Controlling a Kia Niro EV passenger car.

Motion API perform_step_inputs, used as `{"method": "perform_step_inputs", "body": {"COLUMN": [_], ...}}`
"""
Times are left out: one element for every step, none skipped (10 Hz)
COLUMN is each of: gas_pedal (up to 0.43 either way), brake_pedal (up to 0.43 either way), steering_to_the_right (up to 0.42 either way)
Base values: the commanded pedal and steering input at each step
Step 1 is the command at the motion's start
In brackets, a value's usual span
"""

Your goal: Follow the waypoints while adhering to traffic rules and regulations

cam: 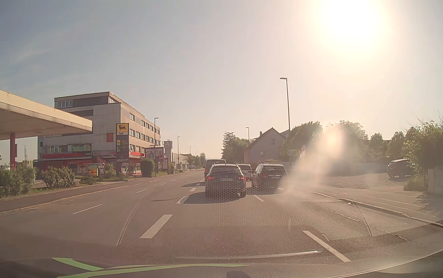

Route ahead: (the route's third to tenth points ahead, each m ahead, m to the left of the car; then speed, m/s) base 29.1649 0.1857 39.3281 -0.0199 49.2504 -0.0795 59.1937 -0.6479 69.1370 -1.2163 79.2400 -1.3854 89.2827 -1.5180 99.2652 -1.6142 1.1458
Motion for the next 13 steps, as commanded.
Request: {"method": "perform_step_inputs", "body": {"gas_pedal": [0.157, 0.157, 0.157, 0.157, 0.157, 0.157, 0.157, 0.157, 0.157, 0.157, 0.157, 0.157, 0.157], "brake_pedal": [0.000, 0.000, 0.000, 0.000, 0.000, 0.000, 0.000, 0.000, 0.000, 0.000, 0.000, 0.000, 0.000], "steering_to_the_right": [-0.011, -0.011, -0.011, -0.011, -0.011, -0.011, -0.010, -0.006, -0.004, -0.003, -0.003, -0.003, -0.003]}}
